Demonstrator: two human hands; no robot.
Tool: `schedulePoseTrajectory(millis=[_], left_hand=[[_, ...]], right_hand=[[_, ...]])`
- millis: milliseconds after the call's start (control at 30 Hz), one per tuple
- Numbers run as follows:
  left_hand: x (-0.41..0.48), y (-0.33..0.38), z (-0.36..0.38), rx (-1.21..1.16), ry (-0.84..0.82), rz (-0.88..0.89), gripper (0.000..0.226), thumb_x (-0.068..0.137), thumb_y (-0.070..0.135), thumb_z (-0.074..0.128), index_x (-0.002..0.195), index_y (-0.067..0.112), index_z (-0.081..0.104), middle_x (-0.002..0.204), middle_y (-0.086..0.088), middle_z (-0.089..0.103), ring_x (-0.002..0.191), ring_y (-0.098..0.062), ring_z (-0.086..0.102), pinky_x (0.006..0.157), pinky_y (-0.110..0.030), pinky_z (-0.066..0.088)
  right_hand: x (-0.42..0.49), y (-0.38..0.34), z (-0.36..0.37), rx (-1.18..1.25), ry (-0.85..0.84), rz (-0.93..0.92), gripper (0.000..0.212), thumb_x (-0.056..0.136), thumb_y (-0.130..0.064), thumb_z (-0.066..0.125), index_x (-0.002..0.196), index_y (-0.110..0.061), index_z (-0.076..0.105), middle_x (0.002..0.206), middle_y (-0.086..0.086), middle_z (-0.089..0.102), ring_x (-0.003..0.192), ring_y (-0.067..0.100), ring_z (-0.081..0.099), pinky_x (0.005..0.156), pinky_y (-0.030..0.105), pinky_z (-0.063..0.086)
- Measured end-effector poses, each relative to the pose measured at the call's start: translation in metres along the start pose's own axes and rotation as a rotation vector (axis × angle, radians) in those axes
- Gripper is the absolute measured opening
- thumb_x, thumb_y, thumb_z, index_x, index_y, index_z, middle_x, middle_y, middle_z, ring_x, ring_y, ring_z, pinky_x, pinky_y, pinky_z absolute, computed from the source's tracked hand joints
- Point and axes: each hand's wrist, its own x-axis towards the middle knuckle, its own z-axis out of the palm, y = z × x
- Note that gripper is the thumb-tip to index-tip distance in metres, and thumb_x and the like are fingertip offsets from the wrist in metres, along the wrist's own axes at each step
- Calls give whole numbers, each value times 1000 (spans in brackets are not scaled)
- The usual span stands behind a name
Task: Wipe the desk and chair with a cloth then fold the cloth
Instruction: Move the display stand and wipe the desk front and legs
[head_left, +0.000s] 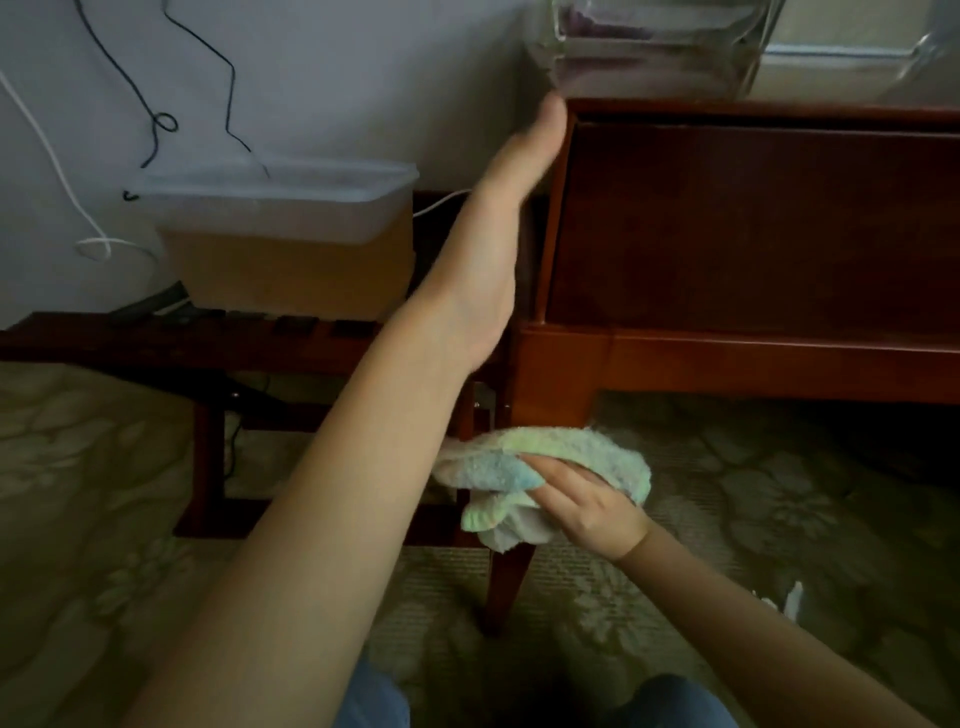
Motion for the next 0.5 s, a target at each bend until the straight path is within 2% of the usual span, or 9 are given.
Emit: schedulePoseTrajectory(millis=[33,67,133,200,233,300,367,433,500], left_hand=[[-10,-12,-2,46,13,-24,65,93,53,42,150,30,21,155,12,22,129,6,18,96,-27,15],[-19,-29,-6,83,33,-54,68,92,56,41,150,32,15,155,15,20,124,8,20,100,-23,13],[-41,-60,-11,107,38,-134,85,80,69,48,149,37,12,154,14,22,130,1,23,104,-27,18],[-56,-84,-14,119,4,-216,111,57,81,60,149,37,17,149,10,33,131,-7,35,109,-31,25],[-59,-90,-17,139,-28,-247,115,52,80,65,148,34,21,143,9,41,127,-8,42,108,-32,32],[-60,-96,-20,205,-67,-258,98,63,63,67,146,29,26,130,8,52,119,-12,52,102,-33,43],[-57,-96,-23,281,-78,-250,79,74,47,66,142,27,30,119,11,56,112,-11,57,91,-26,49],[-56,-96,-23,344,-74,-226,63,81,40,64,135,29,33,112,15,55,102,-2,57,77,-13,49],[-55,-99,-22,394,-67,-212,52,85,36,62,126,32,32,107,17,53,93,6,54,67,-4,46]], right_hand=[[-1,1,2,-5,4,-2,29,103,-10,26,125,-5,44,129,11,41,112,18,47,110,23,24],[0,2,3,-8,10,1,29,103,-10,25,124,-5,44,129,12,41,112,18,47,111,23,21],[2,2,2,-1,27,1,29,103,-11,23,122,-5,44,128,12,40,112,19,46,112,23,18],[0,2,4,-4,29,-19,29,103,-11,22,120,-5,45,124,13,41,110,20,46,112,24,19],[-1,1,5,-4,37,-26,30,104,-12,21,120,-5,45,123,12,41,109,20,46,110,26,23],[-6,-2,7,2,55,2,31,104,-15,20,120,-6,45,121,11,41,108,19,46,104,29,30],[-10,-11,10,-17,92,96,33,105,-19,18,117,-7,46,119,10,42,104,19,46,99,30,33],[-9,-25,18,-52,179,250,34,104,-22,18,114,-8,47,117,12,47,102,22,47,95,32,36],[-6,-40,31,-29,265,473,31,104,-24,23,110,-6,48,108,21,61,101,26,48,91,33,39]])
